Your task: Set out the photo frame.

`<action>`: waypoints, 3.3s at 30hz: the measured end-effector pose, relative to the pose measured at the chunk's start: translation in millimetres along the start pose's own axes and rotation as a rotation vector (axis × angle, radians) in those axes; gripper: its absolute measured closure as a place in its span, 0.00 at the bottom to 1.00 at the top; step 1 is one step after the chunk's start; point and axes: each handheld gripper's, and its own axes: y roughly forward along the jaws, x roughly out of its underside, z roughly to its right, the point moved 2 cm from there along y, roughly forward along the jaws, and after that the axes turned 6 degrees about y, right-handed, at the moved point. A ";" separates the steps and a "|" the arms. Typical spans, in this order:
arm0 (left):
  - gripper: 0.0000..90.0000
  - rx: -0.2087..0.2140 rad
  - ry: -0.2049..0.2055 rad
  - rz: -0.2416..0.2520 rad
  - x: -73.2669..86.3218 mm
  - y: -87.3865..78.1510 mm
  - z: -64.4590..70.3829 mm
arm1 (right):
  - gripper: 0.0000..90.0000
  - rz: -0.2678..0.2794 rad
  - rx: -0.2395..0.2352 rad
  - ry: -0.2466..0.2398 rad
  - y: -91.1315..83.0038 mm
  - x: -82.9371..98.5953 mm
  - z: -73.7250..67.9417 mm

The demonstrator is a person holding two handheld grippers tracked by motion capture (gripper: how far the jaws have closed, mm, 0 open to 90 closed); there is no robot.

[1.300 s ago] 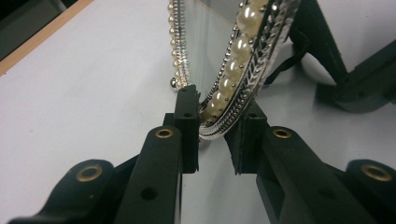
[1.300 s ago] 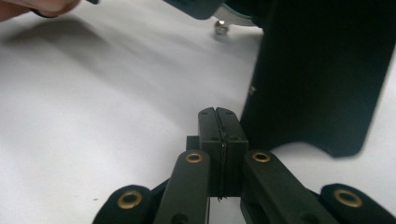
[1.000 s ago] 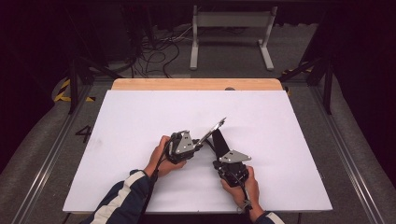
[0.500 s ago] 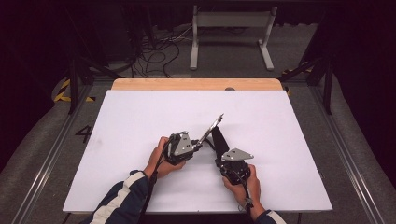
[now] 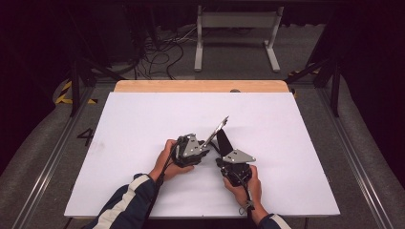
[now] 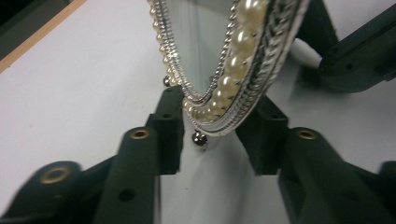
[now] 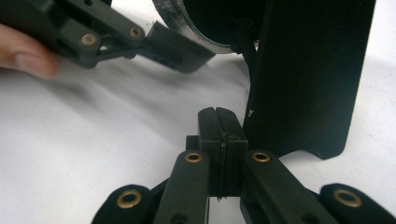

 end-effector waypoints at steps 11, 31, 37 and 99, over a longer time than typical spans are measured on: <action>0.85 -0.040 0.071 -0.024 0.1 -2.3 2.3 | 1.00 -0.013 0.016 0.005 -0.6 0.7 0.3; 0.86 -0.069 0.082 -0.056 -0.4 -14.0 17.4 | 1.00 -0.054 -0.035 0.021 -6.6 6.8 6.0; 0.84 -0.061 0.077 -0.049 -1.3 -16.6 22.3 | 1.00 -0.065 -0.042 0.017 -7.6 7.6 9.3; 0.85 0.051 0.025 -0.002 -4.9 -14.8 28.7 | 1.00 -0.080 -0.019 0.043 -6.0 4.9 55.1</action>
